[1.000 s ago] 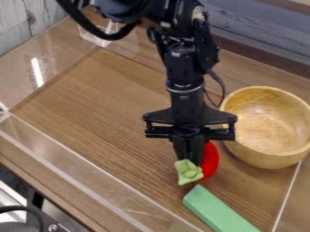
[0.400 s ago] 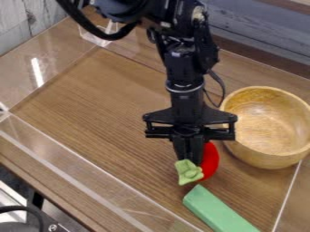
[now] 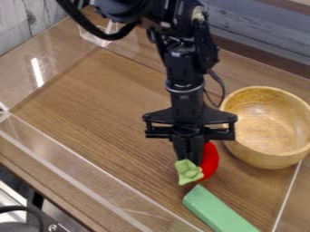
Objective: Move the red object to the right side of the table
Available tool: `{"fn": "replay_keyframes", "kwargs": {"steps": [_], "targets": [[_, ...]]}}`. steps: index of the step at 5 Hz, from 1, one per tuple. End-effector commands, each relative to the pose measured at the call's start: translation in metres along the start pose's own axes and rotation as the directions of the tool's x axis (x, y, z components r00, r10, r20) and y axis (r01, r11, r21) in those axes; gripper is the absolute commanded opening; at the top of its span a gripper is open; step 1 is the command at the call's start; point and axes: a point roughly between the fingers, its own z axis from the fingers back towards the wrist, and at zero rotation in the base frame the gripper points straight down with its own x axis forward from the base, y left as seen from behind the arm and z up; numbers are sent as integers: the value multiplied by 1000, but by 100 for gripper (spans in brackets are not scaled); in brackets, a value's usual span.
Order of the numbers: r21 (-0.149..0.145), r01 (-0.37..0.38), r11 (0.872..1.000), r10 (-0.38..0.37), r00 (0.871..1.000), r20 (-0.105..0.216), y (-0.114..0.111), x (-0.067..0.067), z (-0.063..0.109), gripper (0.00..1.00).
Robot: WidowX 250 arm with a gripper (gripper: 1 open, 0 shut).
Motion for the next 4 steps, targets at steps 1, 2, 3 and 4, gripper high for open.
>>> {"fn": "replay_keyframes", "kwargs": {"steps": [1,2,3,4], "targets": [[-26,1,1000,0,999,42,-5,9,11,0],[-25,0,1000,1,999,41,-5,9,11,0],[-25,-1,1000,2,999,40,-5,9,11,0],[-25,-2,1000,3,999,40,-5,9,11,0]]}}
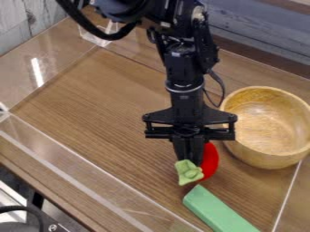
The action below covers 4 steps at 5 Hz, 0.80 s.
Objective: Move the red object to the right side of the table
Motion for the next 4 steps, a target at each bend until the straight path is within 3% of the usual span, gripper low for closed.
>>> {"fn": "replay_keyframes", "kwargs": {"steps": [1,4], "targets": [[-26,2,1000,-1,999,43,-6,9,11,0],[-26,-2,1000,3,999,40,-6,10,12,0]]}}
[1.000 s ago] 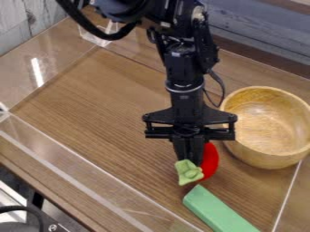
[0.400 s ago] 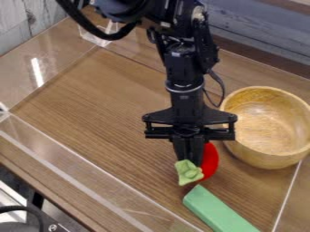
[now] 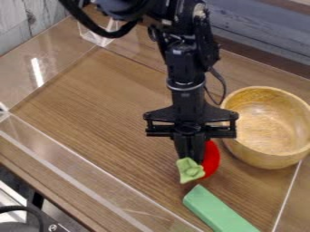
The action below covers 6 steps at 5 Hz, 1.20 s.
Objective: Move the red object to the right side of the table
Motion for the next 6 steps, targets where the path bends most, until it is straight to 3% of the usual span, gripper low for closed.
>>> {"fn": "replay_keyframes", "kwargs": {"steps": [1,6], "targets": [[-23,0,1000,1,999,37,-4,8,10,0],[-25,-1,1000,2,999,40,-5,7,13,0]]}}
